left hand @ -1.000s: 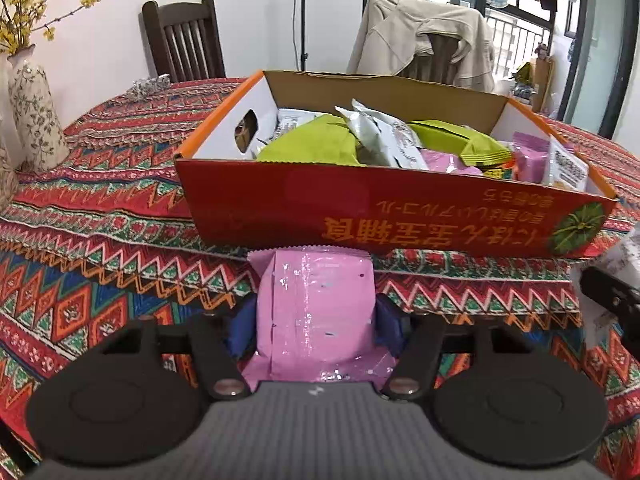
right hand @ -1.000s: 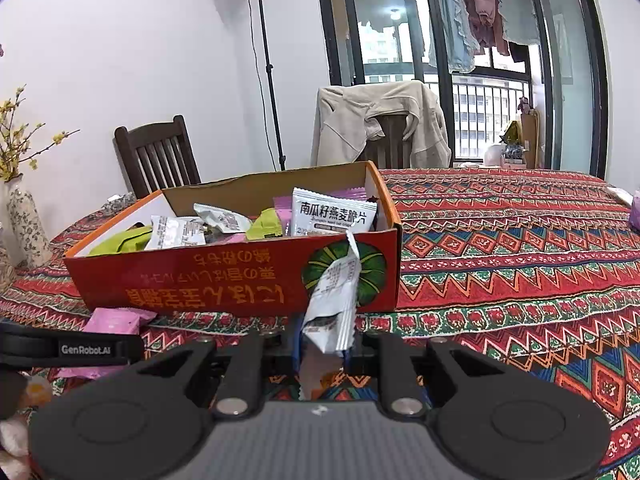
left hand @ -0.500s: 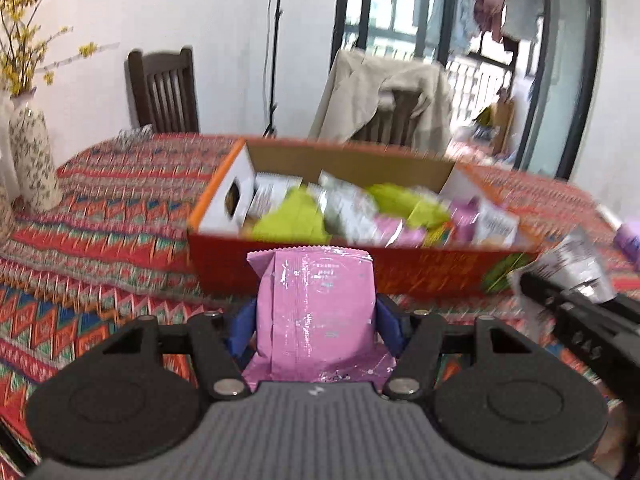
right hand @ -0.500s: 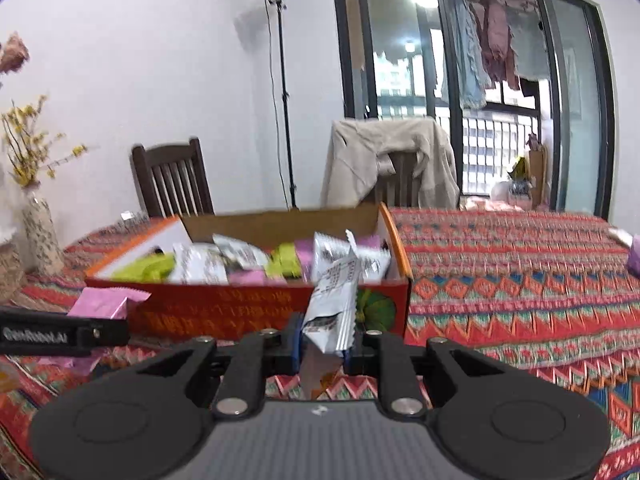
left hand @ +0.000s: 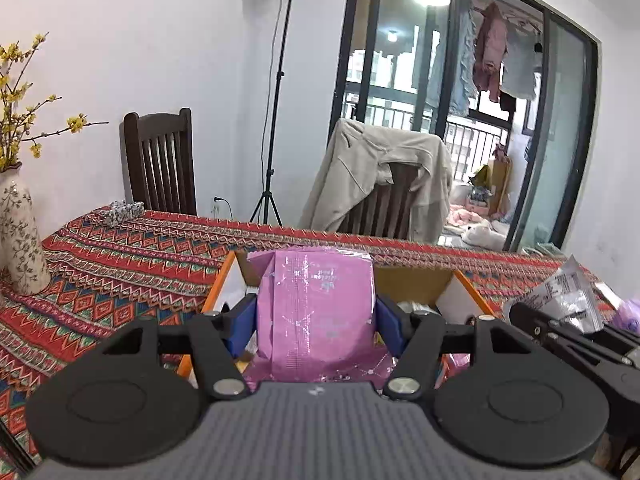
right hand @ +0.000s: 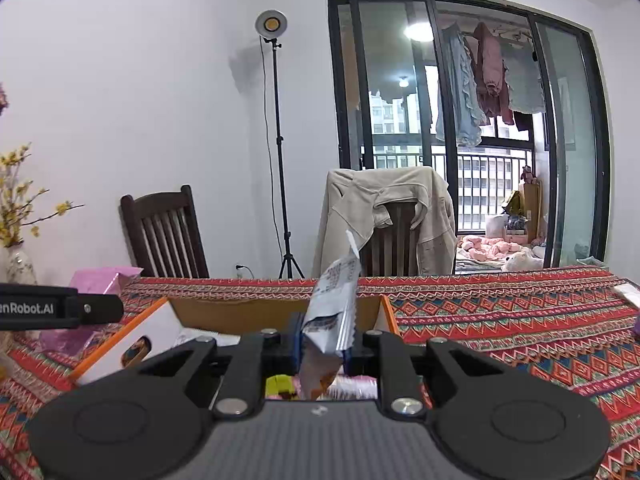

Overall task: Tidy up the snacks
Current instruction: 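Carry both packets over the box and open both grippers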

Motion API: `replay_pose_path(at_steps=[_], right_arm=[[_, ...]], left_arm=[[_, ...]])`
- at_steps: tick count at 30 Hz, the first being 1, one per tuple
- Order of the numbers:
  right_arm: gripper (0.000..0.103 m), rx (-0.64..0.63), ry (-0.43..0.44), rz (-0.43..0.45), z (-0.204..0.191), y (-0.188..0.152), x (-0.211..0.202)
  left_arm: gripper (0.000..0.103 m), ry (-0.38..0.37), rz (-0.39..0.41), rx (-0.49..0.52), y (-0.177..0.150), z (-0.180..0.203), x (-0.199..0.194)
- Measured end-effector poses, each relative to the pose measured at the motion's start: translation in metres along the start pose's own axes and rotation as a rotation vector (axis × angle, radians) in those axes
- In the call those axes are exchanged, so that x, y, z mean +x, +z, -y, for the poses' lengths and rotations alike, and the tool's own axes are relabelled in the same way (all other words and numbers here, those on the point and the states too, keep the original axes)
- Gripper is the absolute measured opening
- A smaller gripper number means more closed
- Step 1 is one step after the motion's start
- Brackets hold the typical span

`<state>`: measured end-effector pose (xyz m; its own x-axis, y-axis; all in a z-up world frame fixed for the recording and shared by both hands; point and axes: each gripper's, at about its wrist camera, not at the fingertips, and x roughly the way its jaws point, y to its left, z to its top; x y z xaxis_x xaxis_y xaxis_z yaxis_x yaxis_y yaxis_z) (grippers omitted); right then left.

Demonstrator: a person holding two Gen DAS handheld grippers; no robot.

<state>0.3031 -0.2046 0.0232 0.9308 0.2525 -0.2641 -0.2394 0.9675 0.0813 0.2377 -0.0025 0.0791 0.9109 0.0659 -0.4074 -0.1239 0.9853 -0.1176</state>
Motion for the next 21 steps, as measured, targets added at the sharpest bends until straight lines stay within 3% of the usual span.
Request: replay_pose_path(at_steps=[6, 16, 18, 19, 20, 21], right_arm=[[0.018, 0.002, -0.054, 0.012, -0.003, -0.004, 0.038], [0.02, -0.037, -0.034, -0.069, -0.001, -0.031, 0.065], [0.021, -0.039, -0.042, -0.085, -0.001, -0.034, 0.066], [0.024, -0.038, -0.046, -0.088, -0.001, -0.036, 0.065], [0.036, -0.037, -0.045, -0.09, -0.001, -0.037, 0.064], [0.047, -0.032, -0.044, -0.091, -0.001, -0.037, 0.063]], left_arm=[[0.063, 0.061, 0.04, -0.007, -0.002, -0.006, 0.039], [0.064, 0.042, 0.017, -0.007, -0.027, -0.022, 0.066], [0.075, 0.041, 0.032, -0.013, -0.028, -0.025, 0.062], [0.087, 0.041, 0.044, -0.02, -0.028, -0.026, 0.059], [0.1, 0.042, 0.06, -0.029, -0.028, -0.028, 0.056], [0.103, 0.042, 0.077, -0.033, -0.028, -0.029, 0.054]])
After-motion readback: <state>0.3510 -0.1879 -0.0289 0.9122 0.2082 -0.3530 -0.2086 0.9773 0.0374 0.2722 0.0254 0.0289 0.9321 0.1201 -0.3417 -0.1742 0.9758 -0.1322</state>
